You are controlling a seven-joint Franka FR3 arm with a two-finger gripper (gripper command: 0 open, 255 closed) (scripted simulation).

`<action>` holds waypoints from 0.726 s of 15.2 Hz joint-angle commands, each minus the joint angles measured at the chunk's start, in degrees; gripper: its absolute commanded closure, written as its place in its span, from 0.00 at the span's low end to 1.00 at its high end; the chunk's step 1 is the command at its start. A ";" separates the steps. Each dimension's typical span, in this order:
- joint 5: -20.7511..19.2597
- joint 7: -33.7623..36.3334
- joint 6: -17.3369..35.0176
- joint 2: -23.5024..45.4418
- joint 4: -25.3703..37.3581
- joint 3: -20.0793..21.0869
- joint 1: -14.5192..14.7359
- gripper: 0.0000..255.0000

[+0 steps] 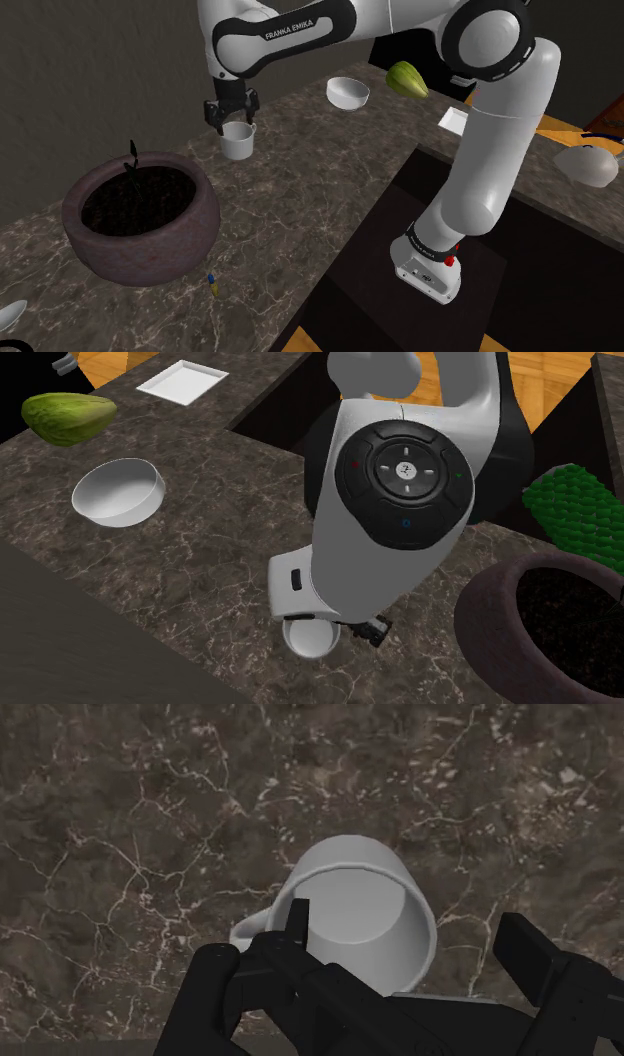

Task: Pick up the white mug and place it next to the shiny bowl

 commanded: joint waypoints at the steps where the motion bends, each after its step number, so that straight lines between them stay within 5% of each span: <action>1: -1.80 1.17 -0.71 5.63 5.74 -0.29 1.38 0.00; 3: -3.08 1.98 -1.63 10.38 10.96 -0.67 2.83 0.00; 11: -3.87 2.52 3.27 12.23 7.83 -1.20 2.84 0.00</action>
